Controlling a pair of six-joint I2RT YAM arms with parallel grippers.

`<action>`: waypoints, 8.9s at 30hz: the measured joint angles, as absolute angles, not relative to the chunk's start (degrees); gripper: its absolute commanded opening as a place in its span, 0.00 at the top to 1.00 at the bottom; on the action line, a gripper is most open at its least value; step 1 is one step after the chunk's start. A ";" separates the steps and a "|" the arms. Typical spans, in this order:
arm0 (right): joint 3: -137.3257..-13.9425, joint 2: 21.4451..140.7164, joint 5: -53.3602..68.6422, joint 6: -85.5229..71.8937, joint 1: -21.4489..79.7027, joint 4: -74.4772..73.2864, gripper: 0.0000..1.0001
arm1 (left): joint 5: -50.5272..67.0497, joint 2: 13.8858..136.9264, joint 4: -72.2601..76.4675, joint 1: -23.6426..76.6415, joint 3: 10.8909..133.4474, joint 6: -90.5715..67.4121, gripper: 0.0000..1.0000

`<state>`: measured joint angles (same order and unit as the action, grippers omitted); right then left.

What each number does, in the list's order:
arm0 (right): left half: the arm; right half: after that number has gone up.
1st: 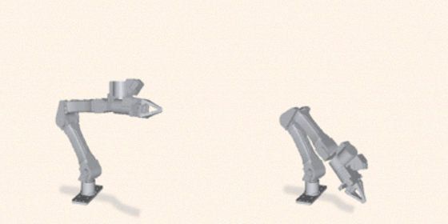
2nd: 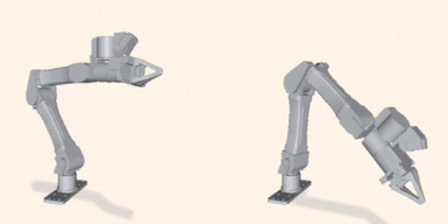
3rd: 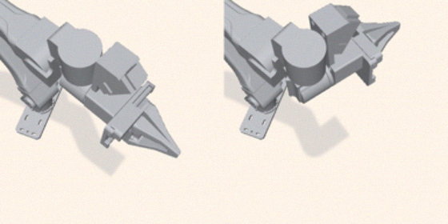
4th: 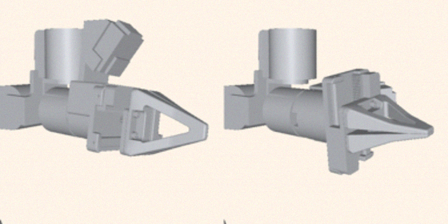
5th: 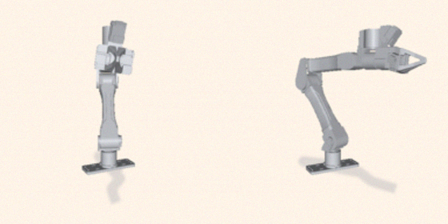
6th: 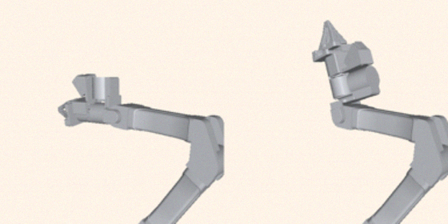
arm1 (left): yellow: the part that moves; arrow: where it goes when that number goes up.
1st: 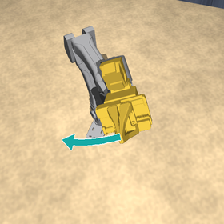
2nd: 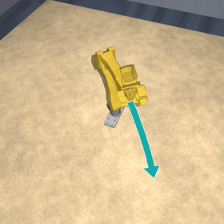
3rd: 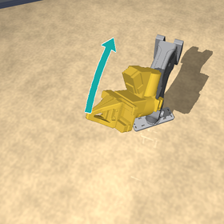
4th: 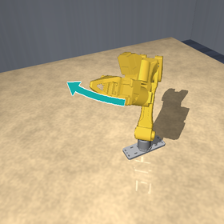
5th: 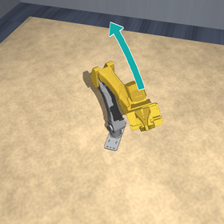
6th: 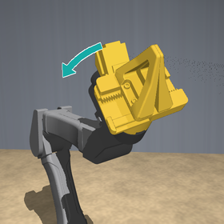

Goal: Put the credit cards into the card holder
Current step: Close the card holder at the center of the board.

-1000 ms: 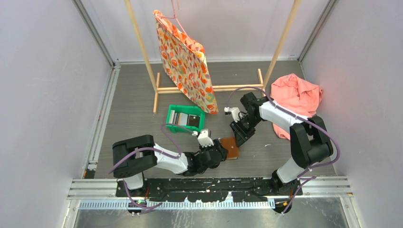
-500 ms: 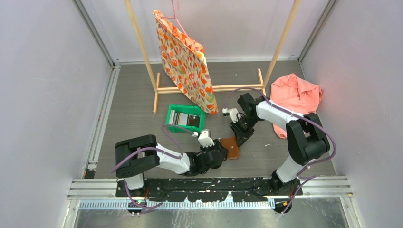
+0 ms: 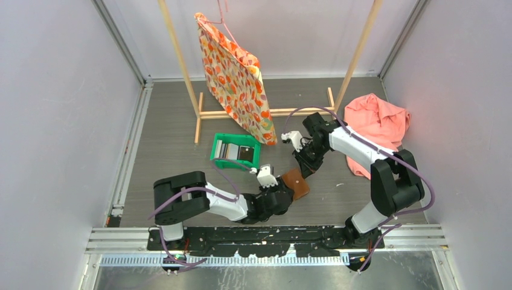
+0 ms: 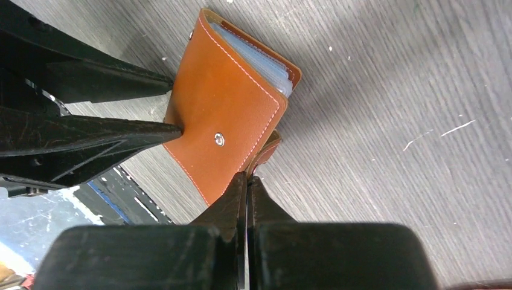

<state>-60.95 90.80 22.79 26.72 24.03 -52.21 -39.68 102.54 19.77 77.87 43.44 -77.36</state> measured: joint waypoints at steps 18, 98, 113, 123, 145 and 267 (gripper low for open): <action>-61.08 90.45 22.59 31.16 24.27 -50.87 0.91 | -11.38 91.70 34.28 66.41 35.07 -45.10 0.66; -60.66 95.11 31.24 26.76 17.69 -50.83 0.81 | -11.07 102.02 34.09 64.60 41.54 -35.79 0.93; -60.66 95.11 31.62 26.57 17.39 -51.03 0.99 | -11.31 102.30 34.68 64.60 41.54 -35.86 0.93; -60.66 95.11 33.71 26.48 17.08 -51.55 0.99 | -11.60 102.45 34.74 64.53 41.54 -38.83 0.99; -60.66 98.17 33.58 23.20 19.38 -51.51 0.99 | -8.62 101.60 38.48 64.47 38.70 -42.33 0.80; -57.65 88.75 28.27 30.30 19.64 -52.64 0.99 | -30.28 103.96 10.37 71.35 50.15 -73.60 0.76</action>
<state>-57.65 88.75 28.27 30.30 19.64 -52.64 -30.28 103.96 10.37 71.35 50.15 -73.60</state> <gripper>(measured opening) 0.020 0.330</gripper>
